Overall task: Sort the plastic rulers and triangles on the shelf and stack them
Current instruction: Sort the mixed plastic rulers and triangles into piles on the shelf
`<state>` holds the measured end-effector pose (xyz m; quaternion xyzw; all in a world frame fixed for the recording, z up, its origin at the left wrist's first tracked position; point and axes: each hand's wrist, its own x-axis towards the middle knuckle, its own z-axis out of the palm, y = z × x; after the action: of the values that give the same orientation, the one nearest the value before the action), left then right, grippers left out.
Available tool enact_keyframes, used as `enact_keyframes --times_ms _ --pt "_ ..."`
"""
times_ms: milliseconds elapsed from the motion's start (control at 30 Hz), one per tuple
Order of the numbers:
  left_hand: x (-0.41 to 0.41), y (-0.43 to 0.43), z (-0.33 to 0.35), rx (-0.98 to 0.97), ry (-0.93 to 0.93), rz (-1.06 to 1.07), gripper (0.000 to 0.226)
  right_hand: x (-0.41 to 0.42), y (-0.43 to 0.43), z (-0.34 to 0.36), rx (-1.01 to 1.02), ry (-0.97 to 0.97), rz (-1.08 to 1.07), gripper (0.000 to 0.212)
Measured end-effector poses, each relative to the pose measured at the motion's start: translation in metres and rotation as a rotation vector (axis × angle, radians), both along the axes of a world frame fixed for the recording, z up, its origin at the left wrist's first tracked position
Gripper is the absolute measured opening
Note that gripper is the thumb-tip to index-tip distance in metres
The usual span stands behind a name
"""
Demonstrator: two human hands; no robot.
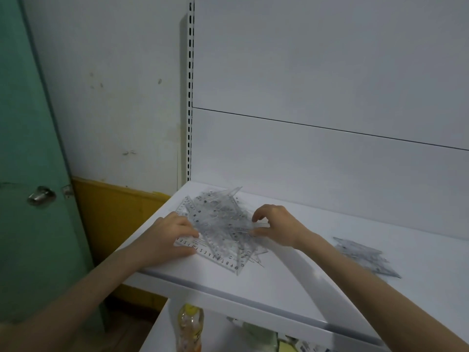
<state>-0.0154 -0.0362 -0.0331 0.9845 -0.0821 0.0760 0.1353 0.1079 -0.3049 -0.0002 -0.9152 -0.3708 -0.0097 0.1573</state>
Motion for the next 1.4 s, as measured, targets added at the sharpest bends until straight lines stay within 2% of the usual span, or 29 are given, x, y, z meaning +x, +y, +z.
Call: enact_keyframes --times_ms 167,333,433,533,633,767,900,967,1033,1133,1400 --pt "0.004 -0.001 0.005 -0.003 0.024 -0.025 0.078 0.002 -0.015 0.003 -0.053 0.020 0.020 0.036" --pt "0.004 -0.003 0.005 0.003 0.002 -0.071 0.049 0.006 -0.037 0.005 -0.157 -0.024 0.044 0.043" --pt "0.003 -0.005 0.003 -0.025 0.006 -0.091 0.035 0.008 -0.053 0.008 -0.135 0.001 0.024 0.045" --pt "0.004 -0.009 0.005 -0.044 0.013 -0.100 0.031 0.008 -0.068 0.012 -0.116 0.017 -0.004 0.052" --pt "0.005 -0.017 0.010 -0.079 0.035 -0.102 0.007 0.005 -0.079 0.016 -0.078 -0.032 -0.049 0.047" --pt "0.005 -0.027 0.025 -0.180 0.038 -0.112 0.020 -0.002 -0.098 0.020 -0.061 -0.087 -0.140 0.034" --pt "0.009 -0.053 0.040 -0.279 -0.040 -0.150 0.022 -0.013 -0.127 0.019 -0.026 -0.077 -0.262 0.029" --pt "0.016 -0.070 0.043 -0.339 -0.101 -0.146 0.029 -0.022 -0.144 0.016 -0.011 -0.071 -0.329 0.027" --pt "0.026 -0.092 0.043 -0.358 -0.151 -0.155 0.031 -0.032 -0.167 0.013 -0.015 -0.070 -0.383 0.027" --pt "0.043 -0.130 0.042 -0.416 -0.096 -0.188 0.031 -0.045 -0.206 0.012 -0.028 -0.082 -0.444 0.029" --pt "0.087 -0.271 0.047 -0.460 -0.050 -0.345 0.066 -0.060 -0.348 0.017 0.022 -0.194 -0.633 0.039"
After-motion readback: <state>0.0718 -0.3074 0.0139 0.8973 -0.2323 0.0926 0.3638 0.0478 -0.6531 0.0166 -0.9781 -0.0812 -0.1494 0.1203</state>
